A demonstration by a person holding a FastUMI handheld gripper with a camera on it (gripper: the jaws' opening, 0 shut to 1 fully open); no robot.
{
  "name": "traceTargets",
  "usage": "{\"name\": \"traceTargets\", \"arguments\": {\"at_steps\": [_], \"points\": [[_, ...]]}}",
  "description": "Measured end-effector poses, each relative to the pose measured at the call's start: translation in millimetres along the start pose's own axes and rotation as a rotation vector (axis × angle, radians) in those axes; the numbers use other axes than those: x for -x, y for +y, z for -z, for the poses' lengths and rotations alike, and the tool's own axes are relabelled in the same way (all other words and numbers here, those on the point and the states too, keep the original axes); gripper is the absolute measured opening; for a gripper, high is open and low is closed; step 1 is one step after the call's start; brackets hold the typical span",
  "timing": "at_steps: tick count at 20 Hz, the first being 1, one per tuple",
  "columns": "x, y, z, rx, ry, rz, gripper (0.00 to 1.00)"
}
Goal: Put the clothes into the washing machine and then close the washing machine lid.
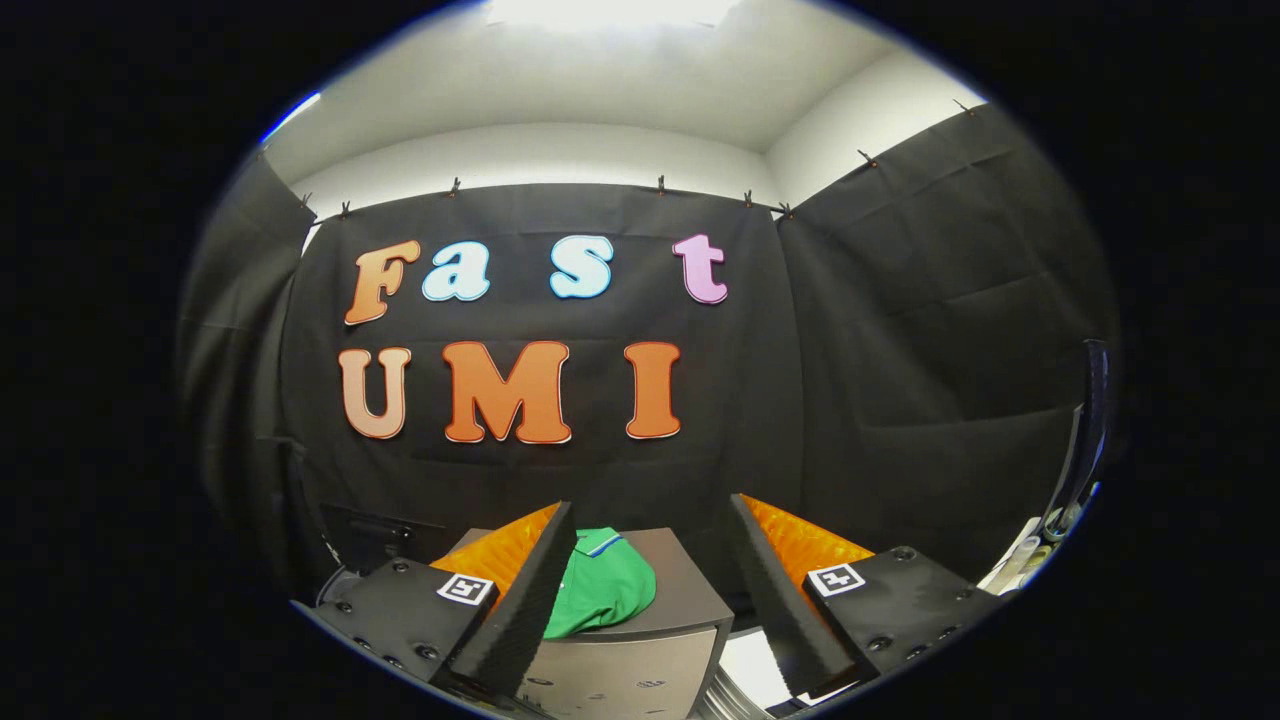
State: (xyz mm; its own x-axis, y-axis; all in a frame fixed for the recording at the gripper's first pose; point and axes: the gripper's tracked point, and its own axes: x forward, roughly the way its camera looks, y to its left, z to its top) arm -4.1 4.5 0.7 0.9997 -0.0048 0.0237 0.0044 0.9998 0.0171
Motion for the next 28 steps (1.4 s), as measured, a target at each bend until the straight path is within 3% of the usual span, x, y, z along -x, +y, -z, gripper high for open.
{"name": "traceTargets", "arguments": {"at_steps": [3, 7, 13, 23, 28], "points": [[-4.6, -5.9, -16.1, -0.018, -0.024, 0.030, 0.98], [-10.0, 27.8, -1.1, 0.046, 0.042, -0.123, 0.98], [-44.6, 59.8, 12.8, 0.030, 0.094, -0.214, 0.99], [-157.6, 135.6, 29.4, 0.034, 0.190, -0.192, 0.99], [-217.6, 156.9, 57.7, 0.096, 0.340, -0.159, 0.99]]}}
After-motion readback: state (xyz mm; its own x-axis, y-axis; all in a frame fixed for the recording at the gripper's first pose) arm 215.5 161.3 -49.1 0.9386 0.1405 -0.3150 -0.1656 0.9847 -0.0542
